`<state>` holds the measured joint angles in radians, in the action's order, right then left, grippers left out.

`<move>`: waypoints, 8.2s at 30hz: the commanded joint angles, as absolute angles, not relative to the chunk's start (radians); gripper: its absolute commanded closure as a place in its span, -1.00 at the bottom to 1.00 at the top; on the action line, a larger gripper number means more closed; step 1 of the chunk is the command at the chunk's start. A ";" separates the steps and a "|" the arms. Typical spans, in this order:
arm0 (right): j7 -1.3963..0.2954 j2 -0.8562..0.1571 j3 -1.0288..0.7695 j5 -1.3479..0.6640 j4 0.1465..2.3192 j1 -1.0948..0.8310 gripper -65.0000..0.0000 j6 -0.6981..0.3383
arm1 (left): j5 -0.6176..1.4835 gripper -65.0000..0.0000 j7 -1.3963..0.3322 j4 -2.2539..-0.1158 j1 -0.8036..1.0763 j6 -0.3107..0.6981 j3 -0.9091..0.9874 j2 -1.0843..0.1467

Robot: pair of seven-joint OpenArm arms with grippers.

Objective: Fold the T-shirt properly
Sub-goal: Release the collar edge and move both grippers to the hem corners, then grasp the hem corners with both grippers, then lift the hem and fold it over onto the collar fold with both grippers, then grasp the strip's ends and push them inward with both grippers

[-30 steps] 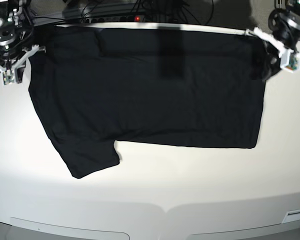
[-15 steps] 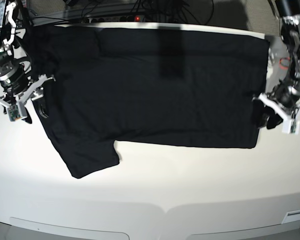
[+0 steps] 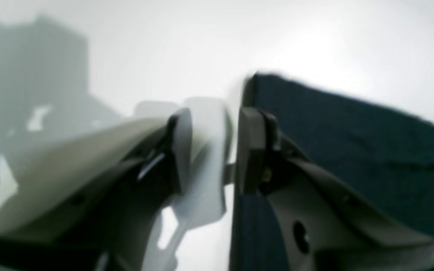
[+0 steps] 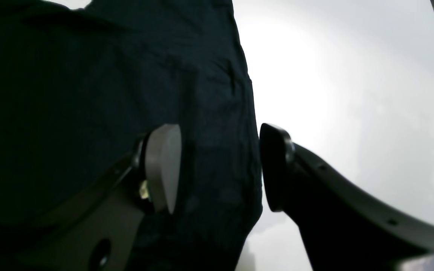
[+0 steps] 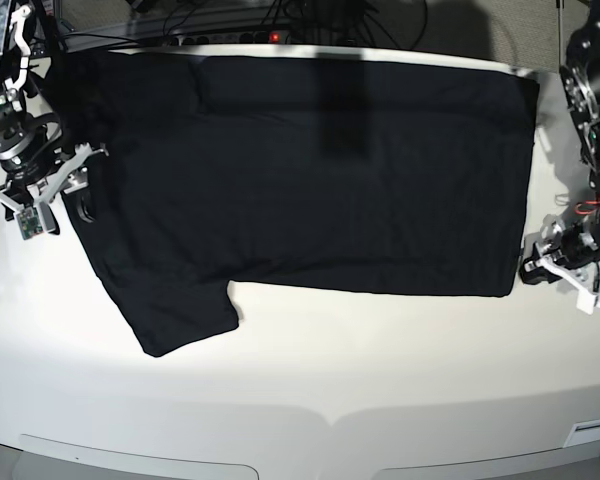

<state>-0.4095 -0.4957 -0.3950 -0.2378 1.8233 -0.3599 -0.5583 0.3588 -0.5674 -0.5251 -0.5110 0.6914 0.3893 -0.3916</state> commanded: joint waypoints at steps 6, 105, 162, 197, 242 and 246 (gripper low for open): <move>-0.386 -0.513 -0.406 -0.244 1.838 -0.349 -0.03 -0.554 | 0.303 0.37 -0.554 -0.461 -0.591 0.698 0.390 -0.393; -0.363 -0.466 0.331 -0.234 0.302 0.795 1.00 -0.456 | 0.184 1.00 -0.473 -0.461 -0.579 0.698 0.390 -0.291; -0.700 -0.694 -0.436 -0.790 1.705 -0.253 1.00 -0.614 | 0.751 1.00 -0.681 -1.645 0.246 0.643 0.415 -0.305; -0.642 -0.488 -0.557 -0.576 1.722 -0.404 0.22 -0.676 | 0.707 -0.01 -0.682 -1.684 0.455 0.662 0.492 -0.306; -0.690 -0.488 -0.557 -0.695 1.722 -0.194 0.22 -0.674 | 1.126 1.00 -0.812 -1.350 0.429 0.698 0.491 -0.332; -0.724 -0.459 -0.556 -0.799 1.722 -0.194 0.22 -0.677 | 1.071 1.00 -0.760 -1.350 0.413 0.698 0.491 -0.370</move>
